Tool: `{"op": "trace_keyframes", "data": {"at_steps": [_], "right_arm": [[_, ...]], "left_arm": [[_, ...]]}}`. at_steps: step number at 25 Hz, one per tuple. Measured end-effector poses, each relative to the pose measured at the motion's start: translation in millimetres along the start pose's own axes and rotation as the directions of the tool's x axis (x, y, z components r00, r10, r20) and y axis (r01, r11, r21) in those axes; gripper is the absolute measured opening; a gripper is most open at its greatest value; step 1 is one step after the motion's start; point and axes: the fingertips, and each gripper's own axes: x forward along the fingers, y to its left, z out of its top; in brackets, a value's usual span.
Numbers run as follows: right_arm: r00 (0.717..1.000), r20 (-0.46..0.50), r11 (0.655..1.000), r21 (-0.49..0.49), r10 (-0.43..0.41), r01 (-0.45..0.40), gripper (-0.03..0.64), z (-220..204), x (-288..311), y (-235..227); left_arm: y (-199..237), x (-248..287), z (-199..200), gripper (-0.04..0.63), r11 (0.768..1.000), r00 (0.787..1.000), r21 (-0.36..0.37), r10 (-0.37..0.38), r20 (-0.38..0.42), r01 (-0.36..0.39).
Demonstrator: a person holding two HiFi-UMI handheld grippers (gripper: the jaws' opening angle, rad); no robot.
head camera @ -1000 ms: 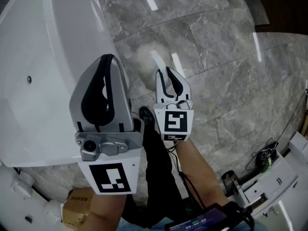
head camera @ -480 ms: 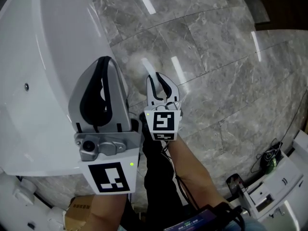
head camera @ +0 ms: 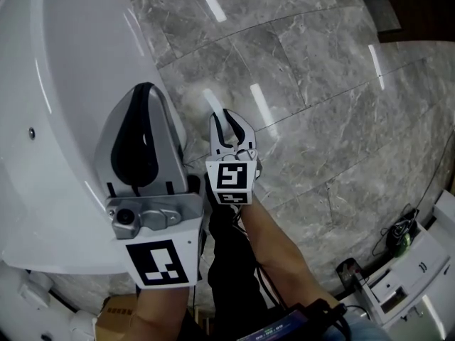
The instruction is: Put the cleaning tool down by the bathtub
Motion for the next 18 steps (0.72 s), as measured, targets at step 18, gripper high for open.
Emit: {"op": "trace_keyframes", "data": {"at_steps": [18], "right_arm": [[1.000,-0.023,0.999,-0.045,0.018,-0.019,0.097,-76.0,79.2,29.2]], "left_arm": [[3.7,5.2,-37.5,0.017,0.998,0.999,-0.048,-0.027,0.030,0.028]]}}
